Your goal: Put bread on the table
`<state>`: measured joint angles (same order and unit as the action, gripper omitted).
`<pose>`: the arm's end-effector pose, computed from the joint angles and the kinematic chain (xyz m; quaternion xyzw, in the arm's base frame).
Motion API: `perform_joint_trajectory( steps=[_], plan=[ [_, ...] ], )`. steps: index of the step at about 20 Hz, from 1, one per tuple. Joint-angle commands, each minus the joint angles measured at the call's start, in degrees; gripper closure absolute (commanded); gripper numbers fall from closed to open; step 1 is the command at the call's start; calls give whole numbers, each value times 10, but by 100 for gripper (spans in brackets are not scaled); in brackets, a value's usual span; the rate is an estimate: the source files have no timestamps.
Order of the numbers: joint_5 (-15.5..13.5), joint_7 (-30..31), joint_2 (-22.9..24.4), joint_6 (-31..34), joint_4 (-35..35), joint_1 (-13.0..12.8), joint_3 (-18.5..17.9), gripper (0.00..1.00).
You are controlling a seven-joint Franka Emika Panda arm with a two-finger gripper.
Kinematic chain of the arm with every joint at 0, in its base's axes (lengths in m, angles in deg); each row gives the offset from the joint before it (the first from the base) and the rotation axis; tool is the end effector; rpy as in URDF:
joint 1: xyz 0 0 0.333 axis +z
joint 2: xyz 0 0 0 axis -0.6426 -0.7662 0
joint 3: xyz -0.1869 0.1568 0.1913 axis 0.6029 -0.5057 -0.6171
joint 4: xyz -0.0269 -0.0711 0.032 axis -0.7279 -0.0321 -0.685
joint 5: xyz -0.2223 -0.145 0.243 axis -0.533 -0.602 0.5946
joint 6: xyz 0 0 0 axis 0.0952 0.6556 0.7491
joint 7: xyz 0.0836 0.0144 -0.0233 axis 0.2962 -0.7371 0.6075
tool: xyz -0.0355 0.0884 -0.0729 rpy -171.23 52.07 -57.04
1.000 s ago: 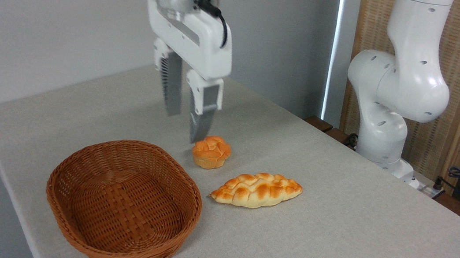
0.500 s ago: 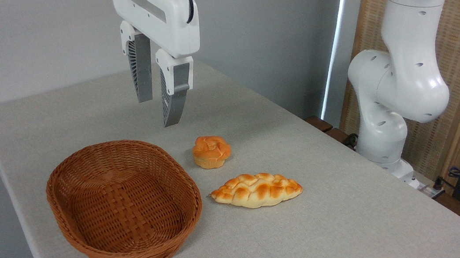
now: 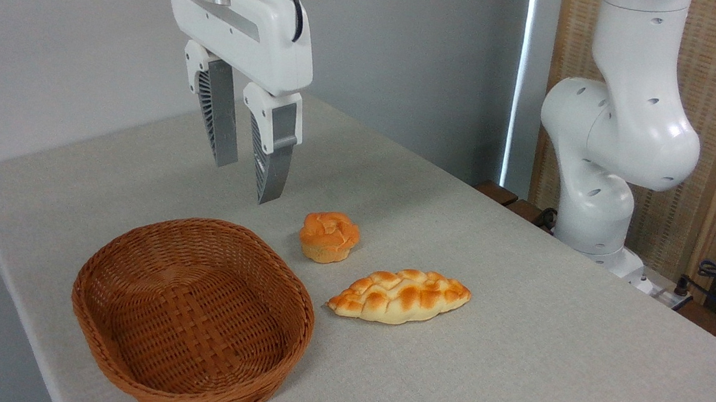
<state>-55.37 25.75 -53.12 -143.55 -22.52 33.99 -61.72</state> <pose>0.5322 -0.0496 0.6010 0.9309 -0.3640 0.0287 0.0138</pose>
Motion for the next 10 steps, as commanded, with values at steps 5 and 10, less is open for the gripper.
perform_joint_trajectory(
  steps=[5,10],
  plan=[
    [30,25,-13,19,21,8,16,0],
    [30,22,-12,53,21,8,15,0]
  ],
)
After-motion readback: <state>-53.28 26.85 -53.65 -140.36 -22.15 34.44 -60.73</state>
